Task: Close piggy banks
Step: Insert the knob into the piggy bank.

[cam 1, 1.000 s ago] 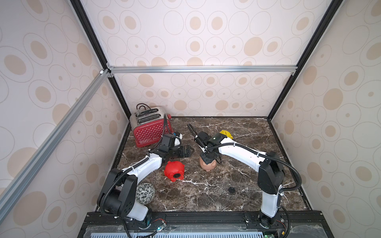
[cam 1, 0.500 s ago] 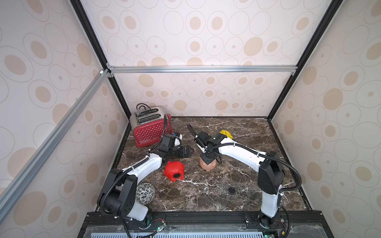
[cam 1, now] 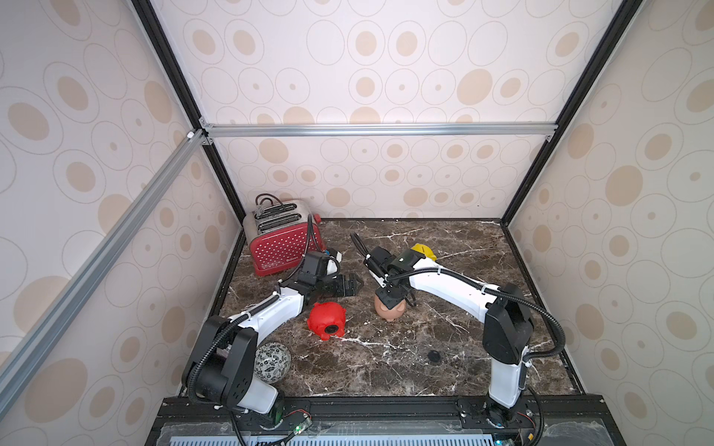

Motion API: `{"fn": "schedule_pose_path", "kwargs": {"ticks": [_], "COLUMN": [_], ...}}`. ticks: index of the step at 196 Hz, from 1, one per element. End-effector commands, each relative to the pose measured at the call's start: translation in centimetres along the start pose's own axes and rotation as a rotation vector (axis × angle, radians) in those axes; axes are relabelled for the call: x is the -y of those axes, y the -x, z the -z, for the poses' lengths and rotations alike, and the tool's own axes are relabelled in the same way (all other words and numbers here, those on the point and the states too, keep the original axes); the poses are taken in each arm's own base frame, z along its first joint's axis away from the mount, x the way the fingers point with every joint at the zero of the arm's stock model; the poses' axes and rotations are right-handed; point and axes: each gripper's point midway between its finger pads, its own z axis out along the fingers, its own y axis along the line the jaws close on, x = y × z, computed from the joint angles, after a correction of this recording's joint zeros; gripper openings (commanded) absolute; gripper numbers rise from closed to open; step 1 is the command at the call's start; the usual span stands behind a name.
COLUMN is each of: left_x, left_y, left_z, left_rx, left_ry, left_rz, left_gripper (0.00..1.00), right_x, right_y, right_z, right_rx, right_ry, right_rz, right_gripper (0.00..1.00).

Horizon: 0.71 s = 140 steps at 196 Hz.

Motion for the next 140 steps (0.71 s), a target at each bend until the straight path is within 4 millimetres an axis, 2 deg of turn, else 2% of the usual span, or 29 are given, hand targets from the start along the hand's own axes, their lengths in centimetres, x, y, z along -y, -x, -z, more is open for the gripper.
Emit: {"fn": "schedule_pose_path", "kwargs": {"ticks": [1,41,75,140], "left_x": [-0.24,-0.19,-0.14,-0.18], "left_y": [-0.18,-0.23,-0.22,-0.29], "left_z": [0.23,0.22,0.28,0.16], "left_rx": [-0.004,-0.006,-0.005,-0.007], "left_ry": [0.007,0.004,0.004,0.002], "left_rz": [-0.018,-0.018,-0.021,-0.021], "left_gripper": [0.99,0.99,0.99,0.99], "right_x": [-0.30,-0.10,-1.00,-0.50], "right_y": [-0.68,-0.60,-0.54,-0.21], "right_z": [0.24,0.47,0.49,0.15], "right_rx": [-0.025,-0.028,-0.024,-0.020], "right_ry": [0.001,-0.039,0.001,-0.031], "right_rz": [-0.004,-0.001,-0.006,-0.013], "right_gripper": [0.00,0.00,0.00,0.00]}}
